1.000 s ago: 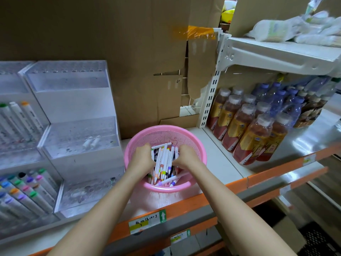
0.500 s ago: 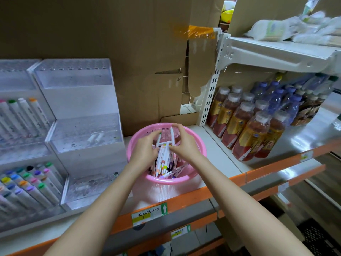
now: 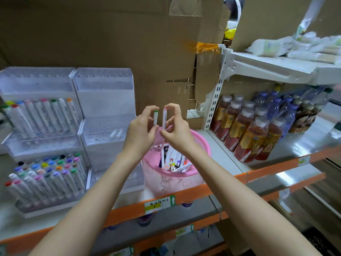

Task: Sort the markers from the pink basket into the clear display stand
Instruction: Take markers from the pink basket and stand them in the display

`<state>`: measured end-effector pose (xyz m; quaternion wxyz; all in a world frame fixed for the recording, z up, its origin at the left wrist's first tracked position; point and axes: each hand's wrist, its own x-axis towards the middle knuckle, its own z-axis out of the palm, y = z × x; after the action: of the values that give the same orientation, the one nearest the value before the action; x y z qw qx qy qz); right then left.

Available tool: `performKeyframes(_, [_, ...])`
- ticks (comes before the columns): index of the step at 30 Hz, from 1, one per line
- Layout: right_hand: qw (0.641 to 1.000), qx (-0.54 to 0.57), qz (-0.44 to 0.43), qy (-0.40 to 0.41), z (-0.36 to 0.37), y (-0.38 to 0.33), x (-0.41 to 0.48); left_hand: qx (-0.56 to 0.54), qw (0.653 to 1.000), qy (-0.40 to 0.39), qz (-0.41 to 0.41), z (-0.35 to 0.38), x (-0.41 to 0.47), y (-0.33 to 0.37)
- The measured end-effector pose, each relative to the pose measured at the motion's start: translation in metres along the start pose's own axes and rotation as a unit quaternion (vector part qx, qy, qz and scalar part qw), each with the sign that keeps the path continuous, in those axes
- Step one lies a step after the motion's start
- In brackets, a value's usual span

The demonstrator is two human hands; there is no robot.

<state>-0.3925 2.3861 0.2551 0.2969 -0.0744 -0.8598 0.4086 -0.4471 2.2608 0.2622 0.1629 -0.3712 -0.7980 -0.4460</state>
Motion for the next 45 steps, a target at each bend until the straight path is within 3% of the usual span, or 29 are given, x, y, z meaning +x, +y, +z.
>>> performKeyframes(13, [0.989, 0.058, -0.121, -0.061, 0.087, -0.103, 0.021, 0.053, 0.994, 0.088, -0.02, -0.14, -0.018, -0.043])
performKeyframes(24, [0.985, 0.075, -0.14, -0.06, 0.169, -0.171, 0.034, 0.051, 0.99, 0.127, -0.037, -0.229, -0.019, -0.093])
performKeyframes(45, [0.989, 0.028, -0.141, 0.034, 0.231, -0.18, 0.064, -0.021, 0.992, 0.116, 0.041, -0.248, 0.023, -0.156])
